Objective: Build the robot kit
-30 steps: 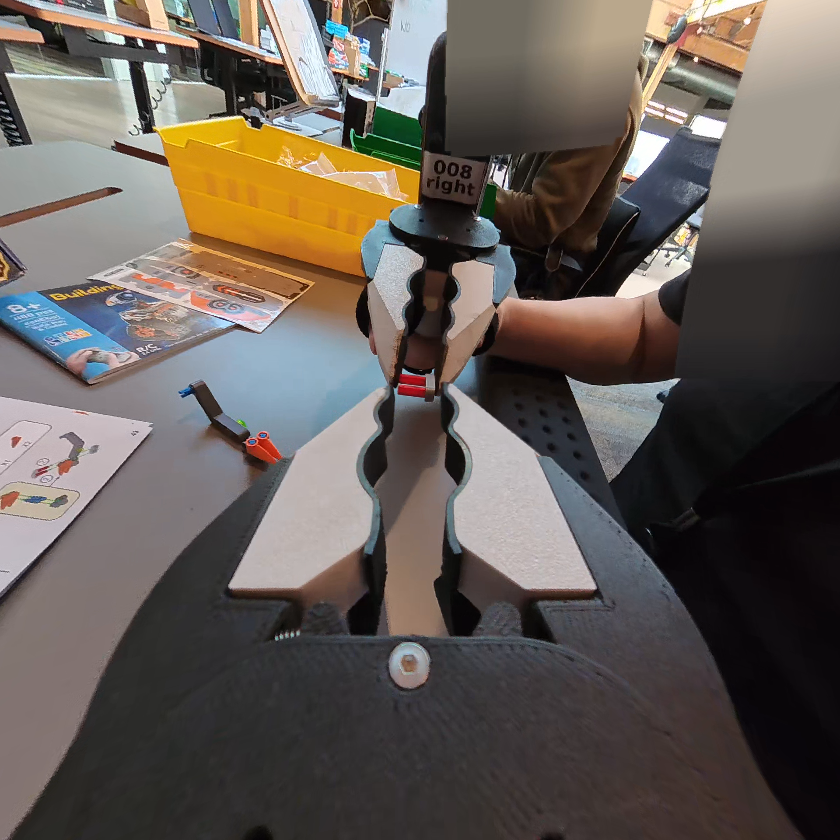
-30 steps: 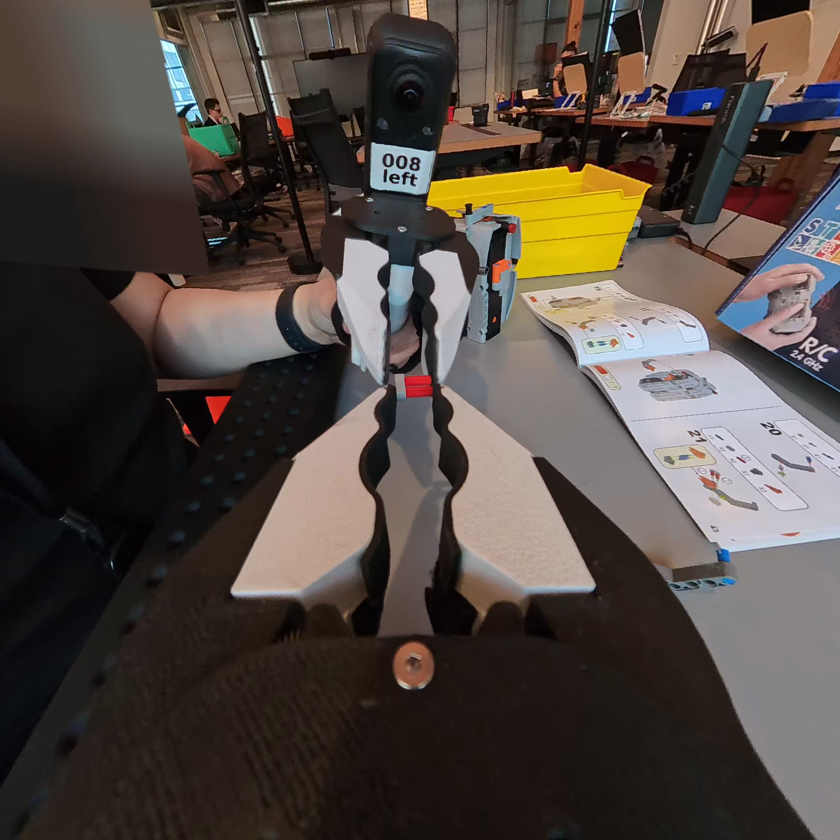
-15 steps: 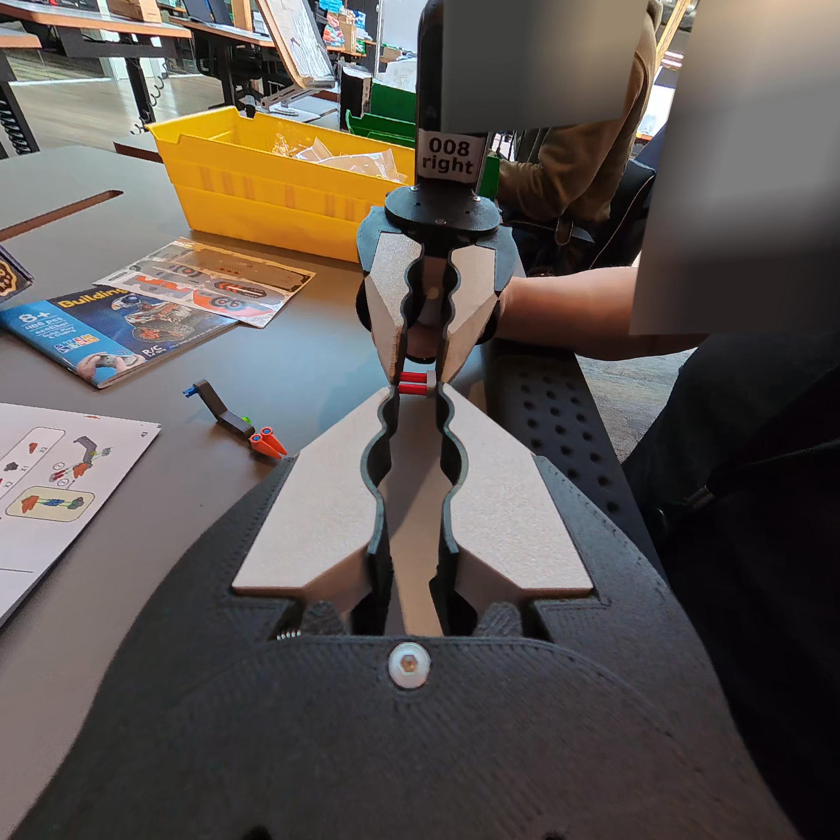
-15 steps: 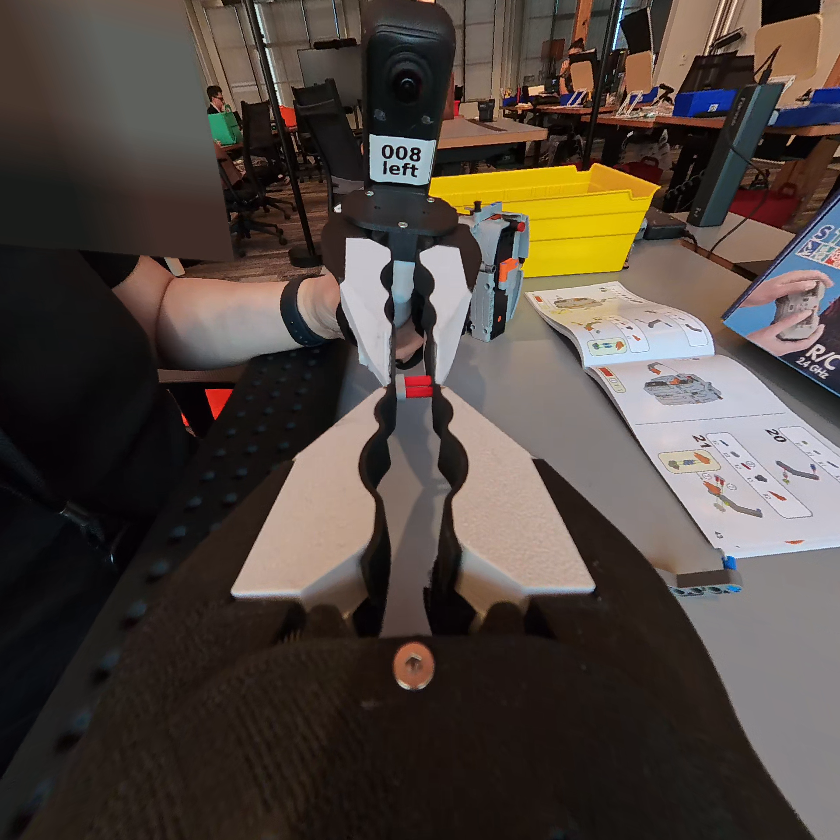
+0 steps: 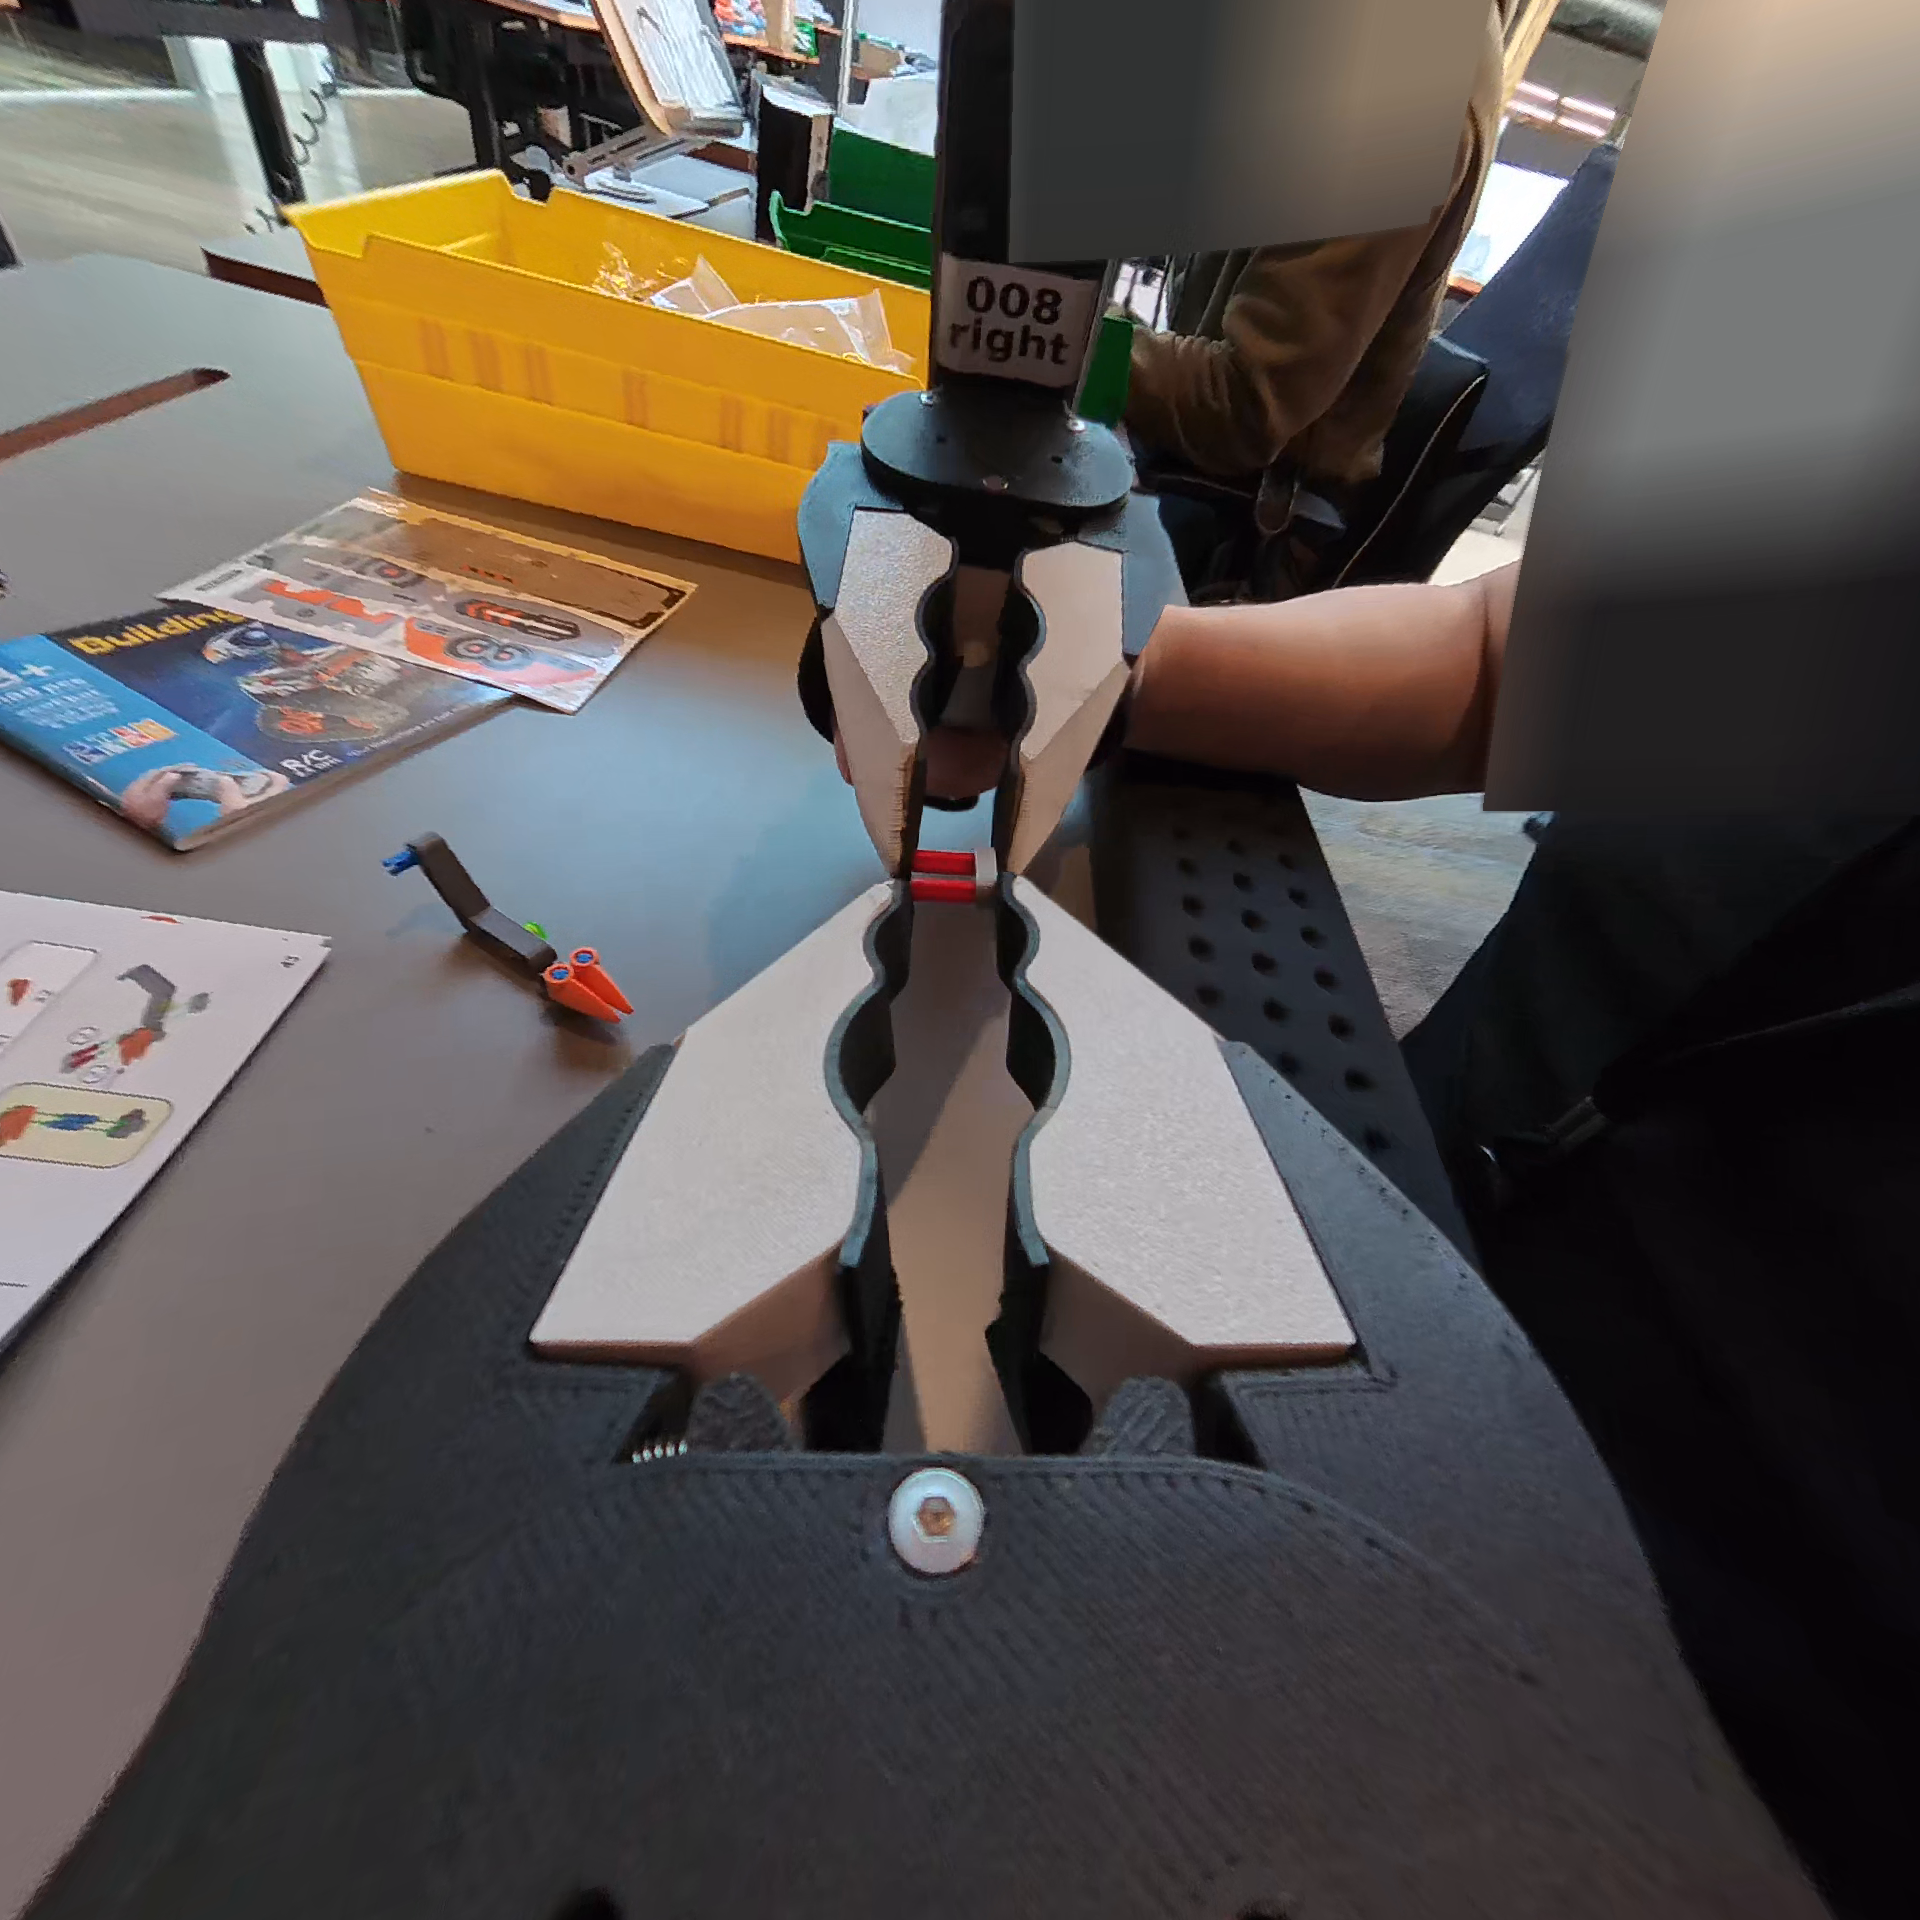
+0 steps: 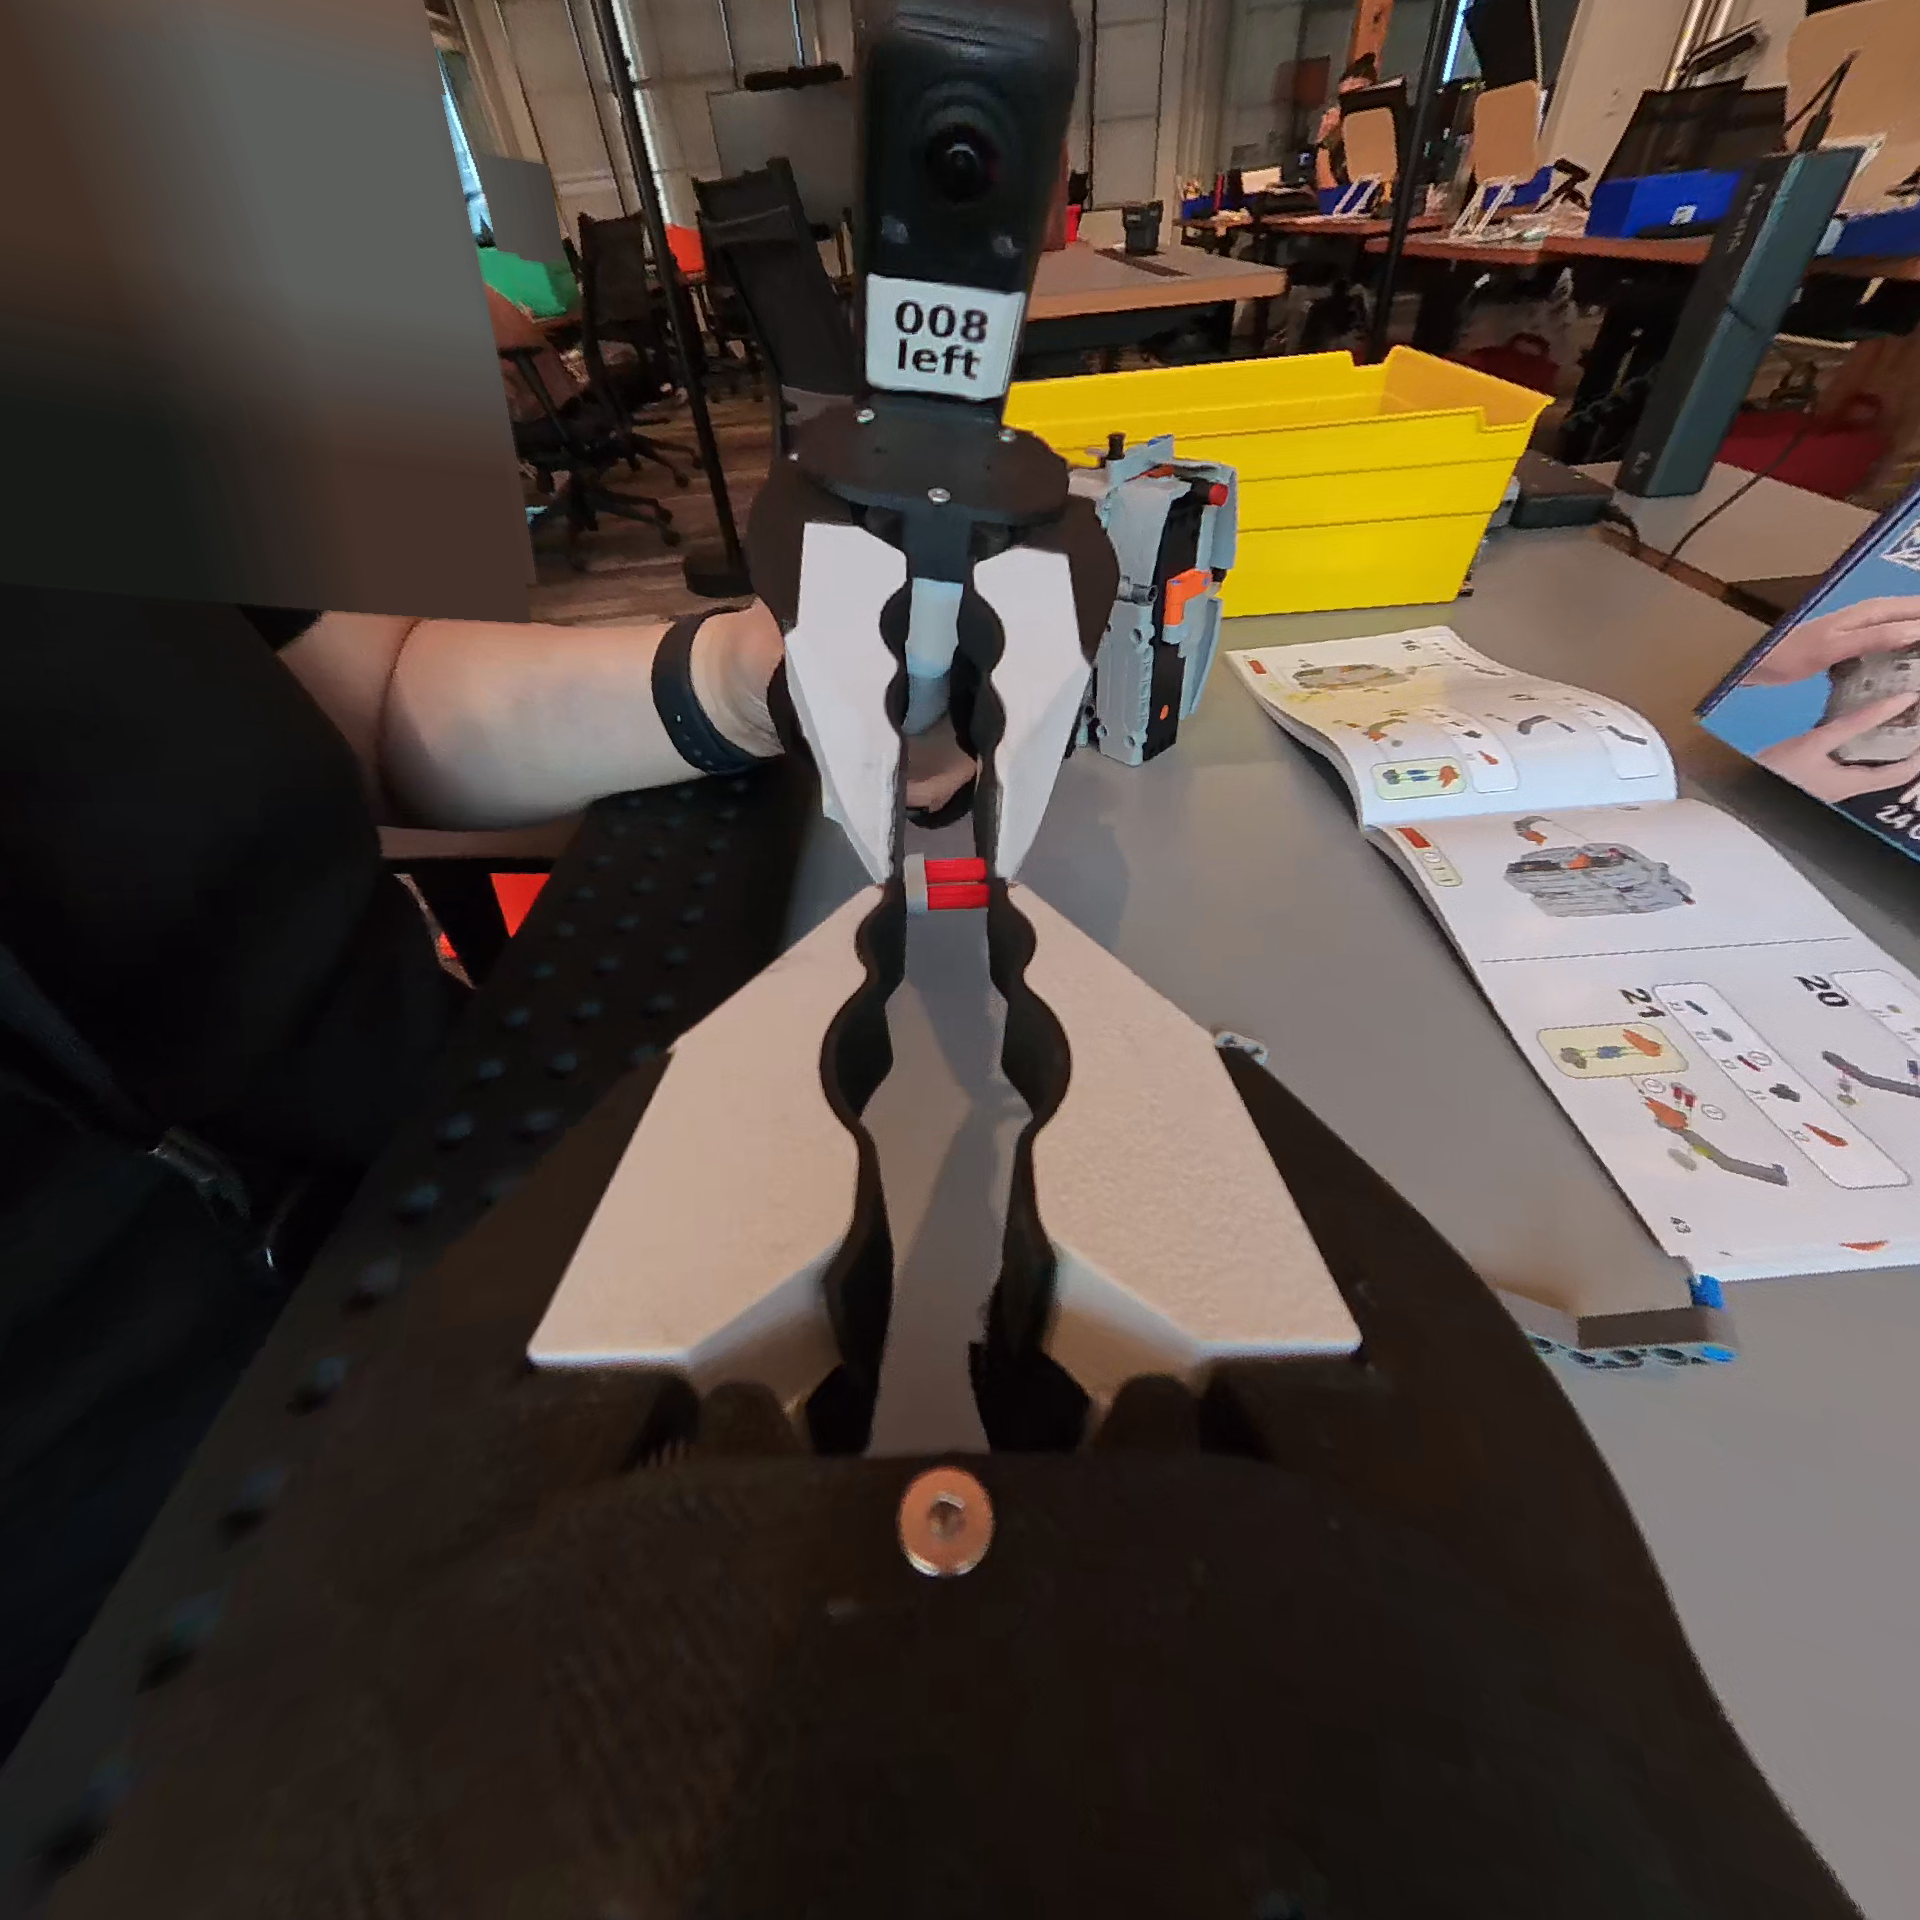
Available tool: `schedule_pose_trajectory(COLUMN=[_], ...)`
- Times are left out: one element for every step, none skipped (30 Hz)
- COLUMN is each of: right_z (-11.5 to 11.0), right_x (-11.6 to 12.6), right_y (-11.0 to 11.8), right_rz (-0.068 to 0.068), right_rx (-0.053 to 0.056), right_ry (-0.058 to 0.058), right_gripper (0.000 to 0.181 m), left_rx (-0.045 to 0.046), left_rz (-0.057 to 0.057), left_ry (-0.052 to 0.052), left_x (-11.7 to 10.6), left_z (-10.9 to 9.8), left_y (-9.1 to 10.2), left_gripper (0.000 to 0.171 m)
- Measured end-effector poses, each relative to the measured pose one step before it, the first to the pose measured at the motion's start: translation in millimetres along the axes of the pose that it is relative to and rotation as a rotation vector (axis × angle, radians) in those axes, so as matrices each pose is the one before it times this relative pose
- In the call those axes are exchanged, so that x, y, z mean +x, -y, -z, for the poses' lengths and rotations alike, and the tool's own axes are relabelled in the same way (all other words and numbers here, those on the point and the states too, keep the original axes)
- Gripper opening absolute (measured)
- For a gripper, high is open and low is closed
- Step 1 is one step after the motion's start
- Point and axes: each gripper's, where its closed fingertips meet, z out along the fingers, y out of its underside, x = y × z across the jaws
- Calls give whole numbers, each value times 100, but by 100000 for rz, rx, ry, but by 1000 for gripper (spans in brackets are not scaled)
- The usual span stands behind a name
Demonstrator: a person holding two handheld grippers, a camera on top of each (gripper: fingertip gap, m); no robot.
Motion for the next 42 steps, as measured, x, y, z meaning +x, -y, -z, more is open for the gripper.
schedule_pose_trajectory(right_z=[29, 86, 184, 229, 185, 96, -14, -106, -188, -209, -182, -128, -57, -68, -172, -208, -195, -143, -150, -231, -341, -380, -402, -350, -273, -249, -313, -419, -497, -520, -502, -485, -467, -382, -342, -370, -359, -351, -347, -318, -265, -212], right_x=[91, 230, 444, 494, 473, 371, 405, 360, 47, 58, 252, 310, 119, -330, -276, 130, 31, -112, -12, -175, -255, 78, 193, 38, 146, 255, 329, 44, -164, -106, 151, 364, 550, 541, 173, -32, 347, 210, -272, -125, 198, 0], right_y=[365, 346, 283, 242, 307, 368, 194, 42, 54, -116, -196, -75, 50, 17, -429, -913, -736, -496, -555, -768, -993, -1073, -1049, -786, -359, -124, 9, 166, 276, 305, 97, -39, -23, 45, 106, -3, -198, -214, -234, -314, -236, -158], right_rz=[-1146, 880, 4396, 6735, 7147, 6417, 5690, 5540, 5277, 4468, 4094, 3551, 3029, 2488, 1474, 684, -365, -2436, -4205, -5087, -5670, -5222, -3986, -2246, -1019, -770, -2184, -3248, -2695, -261, 2386, 4715, 5975, 5511, 4567, 2517, -706, -1702, -1803, -2156, -1759, -1050], right_rx=[2126, 1685, 992, 508, 803, 1119, -47, -1044, -791, -1790, -2428, -1638, -694, -529, -2472, -4894, -3691, -1824, -1976, -3273, -4528, -5176, -5483, -4377, -2043, -1022, -966, -981, -1173, -1627, -3437, -4123, -3618, -2667, -1858, -2071, -3272, -2944, -2313, -2335, -1367, -373], right_ry=[-102, -1685, -4391, -5889, -6343, -5736, -5819, -5519, -3587, -3576, -4769, -4791, -2890, 845, 1109, -895, 552, 2230, 2142, 3806, 4411, 1918, 698, 902, -598, -1494, -1415, 1315, 3249, 3103, 1667, 472, -340, -193, 2323, 4023, 1879, 2474, 5030, 3452, 765, 1403], right_gripper=[16, 16, 16, 16, 16, 16, 16, 17, 19, 18, 15, 11, 6, 0, 0, 0, 0, 1, 3, 7, 14, 21, 26, 29, 29, 28, 28, 28, 29, 30, 30, 30, 30, 31, 31, 30, 30, 30, 30, 30, 30, 29], left_rx=[1845, 3478, 4082, 3214, 2615, 2651, 2630, 2662, 2905, 3307, 3317, 2981, 2050, -37, -1912, -1664, -83, 990, 1823, 2113, 1352, 692, 707, 625, 737, 1217, 1180, 178, -870, -1415, -1499, -1312, -1178, -1051, -838, -755, -607, -379, -51, 286, 556, 865], left_rz=[729, 2593, 4657, 5526, 5280, 4918, 4646, 5048, 5581, 5642, 5103, 3705, 1518, -593, -1367, -1593, -1181, -232, -268, -808, -403, 459, 1065, 1402, 1417, 656, -66, -89, 81, -14, -321, -780, -1060, -1002, -1004, -827, -666, -483, -230, 75, 381, 549], left_ry=[178, -959, -1306, -659, -571, 260, -753, -2784, -3420, -2703, -1094, -7, 1002, 2553, 4588, 4831, 3286, 1834, 1280, 1403, 1753, 1719, 1315, 673, 359, 602, 741, 491, 235, 107, 406, 696, 555, 601, 728, 747, 647, 749, 720, 661, 872, 483], left_x=[-70, -82, -274, -407, -386, -485, -300, 18, 115, -10, -260, -330, -319, -394, -643, -688, -481, -280, -176, -176, -276, -324, -311, -249, -185, -170, -161, -112, -57, -25, -35, -51, -3, -3, -25, -50, -43, -79, -105, -122, -191, -172], left_z=[143, 162, 277, 215, 235, 237, 179, 110, 43, 9, 13, 14, -5, -62, -33, 57, 123, 228, 311, 344, 313, 266, 200, 162, 179, 182, 132, 27, -64, -163, -178, -175, -147, -120, -80, -48, -10, 36, 68, 104, 147, 166], left_y=[317, 541, 588, 460, 306, 256, 223, 210, 229, 263, 241, 188, 121, -121, -300, -216, 37, 232, 378, 416, 298, 206, 172, 129, 159, 204, 181, 34, -125, -208, -226, -207, -172, -153, -118, -129, -107, -65, -11, 68, 109, 173], left_gripper=[14, 15, 30, 47, 51, 50, 47, 39, 31, 25, 23, 23, 23, 23, 21, 18, 20, 22, 21, 21, 21, 21, 21, 21, 18, 16, 16, 16, 16, 17, 17, 17, 18, 17, 17, 17, 17, 17, 17, 17, 17, 16])
